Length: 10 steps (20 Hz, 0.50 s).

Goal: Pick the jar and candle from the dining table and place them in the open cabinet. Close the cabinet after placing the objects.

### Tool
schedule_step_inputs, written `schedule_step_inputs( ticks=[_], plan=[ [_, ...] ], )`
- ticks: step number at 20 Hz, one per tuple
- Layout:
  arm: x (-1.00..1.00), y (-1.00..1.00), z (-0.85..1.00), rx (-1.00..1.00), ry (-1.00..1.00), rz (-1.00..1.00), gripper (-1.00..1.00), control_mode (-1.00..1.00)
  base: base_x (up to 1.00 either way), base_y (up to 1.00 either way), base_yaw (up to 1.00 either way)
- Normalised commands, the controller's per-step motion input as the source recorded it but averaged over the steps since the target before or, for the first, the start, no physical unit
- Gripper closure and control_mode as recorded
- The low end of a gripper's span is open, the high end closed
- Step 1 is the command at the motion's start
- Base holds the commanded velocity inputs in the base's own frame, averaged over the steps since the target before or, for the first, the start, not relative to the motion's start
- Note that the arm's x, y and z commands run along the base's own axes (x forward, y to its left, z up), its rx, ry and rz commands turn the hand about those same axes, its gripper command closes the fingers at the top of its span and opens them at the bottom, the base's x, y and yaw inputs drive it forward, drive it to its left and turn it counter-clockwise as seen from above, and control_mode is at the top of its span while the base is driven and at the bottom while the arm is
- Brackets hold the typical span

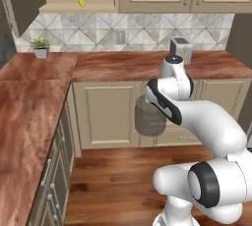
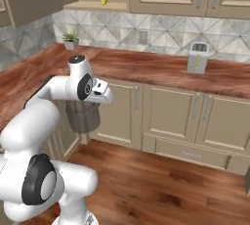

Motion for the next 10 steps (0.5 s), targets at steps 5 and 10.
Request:
schedule_step_inputs(
  ticks=[5, 10],
  plan=[
    [0.0, 0.0, 0.0, 0.0, 0.0, 0.0, 1.0, 1.0, 0.9, 0.24, -0.43],
    [0.0, 0.0, 0.0, 0.0, 0.0, 0.0, 1.0, 1.0, 0.75, 0.57, -0.36]
  ],
)
